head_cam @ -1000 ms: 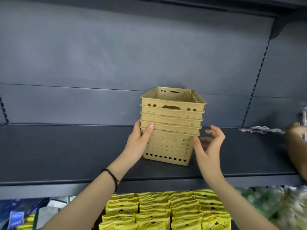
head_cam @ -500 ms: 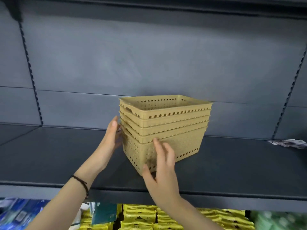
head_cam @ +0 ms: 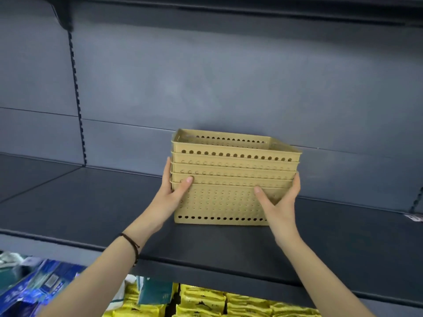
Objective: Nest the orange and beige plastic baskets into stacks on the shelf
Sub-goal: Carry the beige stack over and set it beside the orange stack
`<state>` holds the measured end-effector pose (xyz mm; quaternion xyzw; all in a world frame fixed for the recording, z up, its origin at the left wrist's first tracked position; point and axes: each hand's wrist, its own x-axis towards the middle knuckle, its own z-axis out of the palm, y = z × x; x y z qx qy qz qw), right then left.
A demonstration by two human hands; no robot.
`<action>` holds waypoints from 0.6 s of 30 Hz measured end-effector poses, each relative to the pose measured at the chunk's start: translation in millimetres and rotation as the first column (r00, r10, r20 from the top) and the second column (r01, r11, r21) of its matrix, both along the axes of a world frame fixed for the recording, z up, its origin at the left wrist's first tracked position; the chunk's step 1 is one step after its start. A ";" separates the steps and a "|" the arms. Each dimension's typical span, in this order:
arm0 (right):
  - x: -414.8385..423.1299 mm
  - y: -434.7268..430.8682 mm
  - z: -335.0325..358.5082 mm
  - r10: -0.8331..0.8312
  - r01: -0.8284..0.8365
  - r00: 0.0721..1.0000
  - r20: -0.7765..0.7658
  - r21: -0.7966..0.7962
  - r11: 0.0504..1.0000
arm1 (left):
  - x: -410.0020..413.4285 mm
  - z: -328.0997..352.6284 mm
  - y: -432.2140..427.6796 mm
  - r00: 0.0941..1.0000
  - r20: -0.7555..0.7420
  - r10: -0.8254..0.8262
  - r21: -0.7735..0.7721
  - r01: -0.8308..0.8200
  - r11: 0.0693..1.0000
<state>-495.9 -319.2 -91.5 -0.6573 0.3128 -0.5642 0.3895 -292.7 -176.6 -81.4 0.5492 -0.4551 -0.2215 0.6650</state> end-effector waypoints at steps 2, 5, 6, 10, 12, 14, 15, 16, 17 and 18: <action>3.6 -0.1 -2.0 0.034 -0.034 0.999 0.029 -0.017 0.999 | 3.1 0.8 3.2 1.000 -0.008 -0.021 0.007 0.021 1.000; 16.6 12.4 0.4 -0.002 0.005 0.998 0.063 -0.054 0.999 | 15.1 2.4 18.4 0.999 -0.020 -0.025 0.008 0.025 1.000; 23.3 19.1 2.0 -0.010 0.014 0.998 0.068 -0.061 0.998 | 21.1 4.7 25.8 1.000 -0.018 -0.023 0.009 0.023 1.000; 65.2 54.0 9.8 -0.002 0.010 0.995 0.101 -0.080 0.997 | 60.6 13.3 67.0 1.000 0.001 -0.031 0.002 0.031 1.000; 96.7 76.5 15.4 0.022 -0.013 0.993 0.116 -0.077 0.997 | 89.6 18.6 93.4 1.000 0.011 -0.017 0.009 0.017 1.000; 133.7 103.8 20.0 0.052 -0.042 0.989 0.138 -0.080 0.996 | 122.7 26.4 124.5 1.000 0.013 0.015 0.008 -0.016 1.000; 153.4 118.6 22.1 0.070 -0.058 0.986 0.151 -0.083 0.995 | 140.7 30.1 140.9 0.999 0.023 0.032 0.003 -0.032 0.999; 174.4 134.1 24.1 0.088 -0.074 0.983 0.163 -0.087 0.993 | 159.8 33.5 158.5 0.998 0.036 0.048 -0.004 -0.048 0.999; 195.2 148.8 26.0 0.106 -0.091 0.979 0.174 -0.091 0.992 | 179.5 36.1 175.9 0.997 0.049 0.062 -0.010 -0.062 0.998; 215.7 163.4 27.4 0.127 -0.111 0.975 0.182 -0.094 0.989 | 199.0 37.7 193.8 0.995 0.059 0.076 -0.018 -0.075 0.997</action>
